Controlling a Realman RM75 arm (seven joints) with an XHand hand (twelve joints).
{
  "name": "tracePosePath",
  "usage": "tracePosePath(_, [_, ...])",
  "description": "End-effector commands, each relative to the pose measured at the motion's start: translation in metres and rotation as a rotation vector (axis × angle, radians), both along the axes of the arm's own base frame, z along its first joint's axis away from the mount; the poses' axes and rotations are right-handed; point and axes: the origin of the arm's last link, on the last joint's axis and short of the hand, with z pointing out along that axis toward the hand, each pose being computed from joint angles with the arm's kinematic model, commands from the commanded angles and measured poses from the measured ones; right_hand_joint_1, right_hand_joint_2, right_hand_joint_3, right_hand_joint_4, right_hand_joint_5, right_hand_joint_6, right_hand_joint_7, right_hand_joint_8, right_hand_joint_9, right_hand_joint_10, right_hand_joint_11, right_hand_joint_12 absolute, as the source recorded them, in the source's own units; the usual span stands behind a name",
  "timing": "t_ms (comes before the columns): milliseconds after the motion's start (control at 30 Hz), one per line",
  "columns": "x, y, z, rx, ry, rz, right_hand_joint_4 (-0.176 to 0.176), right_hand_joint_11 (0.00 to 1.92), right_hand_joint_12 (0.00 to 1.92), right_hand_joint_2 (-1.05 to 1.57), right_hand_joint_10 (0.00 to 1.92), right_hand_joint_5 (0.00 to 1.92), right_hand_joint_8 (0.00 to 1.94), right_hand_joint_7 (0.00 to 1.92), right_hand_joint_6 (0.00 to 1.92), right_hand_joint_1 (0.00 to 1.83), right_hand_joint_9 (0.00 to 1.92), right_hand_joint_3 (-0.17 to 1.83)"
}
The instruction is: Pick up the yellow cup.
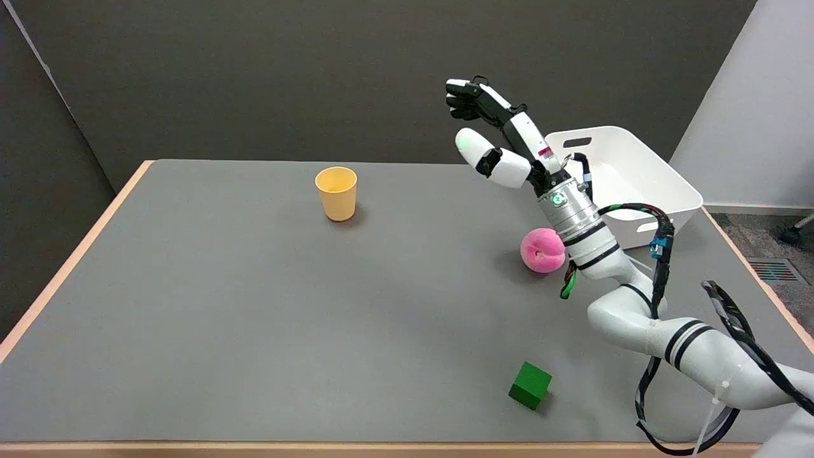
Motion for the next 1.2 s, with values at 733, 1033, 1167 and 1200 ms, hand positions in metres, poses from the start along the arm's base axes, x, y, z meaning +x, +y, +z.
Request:
tracePosePath(733, [0.035, -0.123, -0.17, 0.11, 0.869, -0.036, 0.058, 0.0, 1.02, 0.64, 0.62, 0.15, 0.3, 0.19, 0.42, 0.35, 0.14, 1.0])
tracePosePath(1033, [0.019, -0.138, -0.199, 0.106, 0.876, -0.137, 0.055, 0.0, 0.89, 0.65, 0.52, 0.1, 0.23, 0.1, 0.34, 0.37, 0.07, 0.93])
tracePosePath(1167, [0.015, -0.139, -0.205, 0.078, 0.925, -0.136, 0.056, 0.0, 0.85, 0.63, 0.5, 0.07, 0.2, 0.07, 0.31, 0.38, 0.05, 0.95])
tracePosePath(1200, [0.014, -0.139, -0.207, 0.072, 0.941, -0.134, 0.055, 0.0, 0.85, 0.6, 0.5, 0.06, 0.17, 0.08, 0.3, 0.39, 0.04, 0.98])
